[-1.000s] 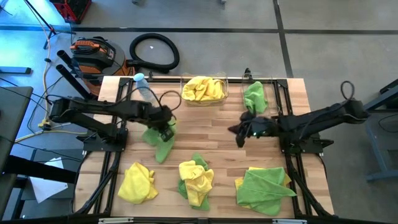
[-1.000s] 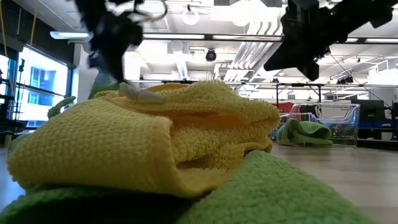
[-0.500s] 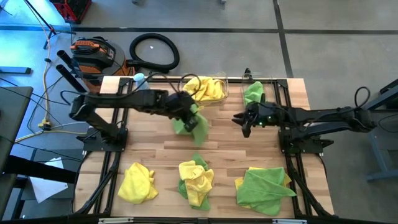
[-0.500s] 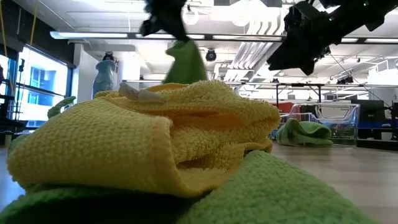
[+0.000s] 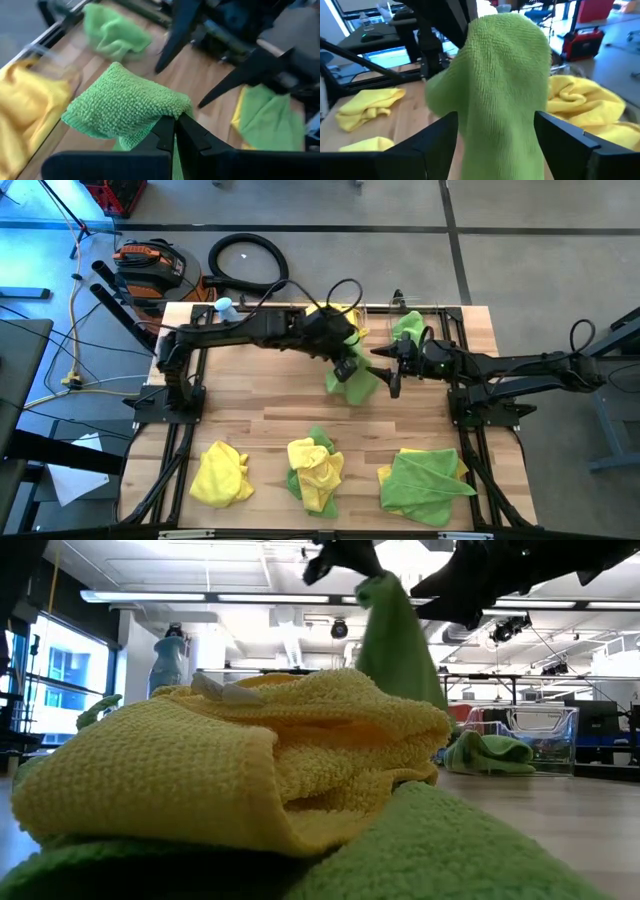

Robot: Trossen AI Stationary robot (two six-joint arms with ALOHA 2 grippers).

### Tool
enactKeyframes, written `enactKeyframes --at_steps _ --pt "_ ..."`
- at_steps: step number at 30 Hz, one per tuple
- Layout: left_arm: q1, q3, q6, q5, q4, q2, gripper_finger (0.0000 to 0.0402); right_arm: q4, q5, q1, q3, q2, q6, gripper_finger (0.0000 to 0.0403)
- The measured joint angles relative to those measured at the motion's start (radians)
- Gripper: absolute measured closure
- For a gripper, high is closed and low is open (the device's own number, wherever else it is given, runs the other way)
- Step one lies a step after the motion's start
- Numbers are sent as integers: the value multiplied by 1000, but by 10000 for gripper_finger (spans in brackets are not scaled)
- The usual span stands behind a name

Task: Sort microfiber towel by color & place in baskets
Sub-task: Put the top left green microfiber cloth into the right transparent bin

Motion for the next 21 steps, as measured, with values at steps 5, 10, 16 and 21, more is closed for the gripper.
enactKeyframes --at_steps 5,10,16,21 --pt "8 124 48 53 24 76 401 6 7 0 0 11 -31 143" --pt "11 182 85 54 65 96 401 -6 7 0 0 24 -32 167" --pt "12 186 112 20 63 97 401 -26 7 0 0 22 -30 299" --pt "12 186 131 5 56 97 400 -50 -4 0 0 22 -20 391"
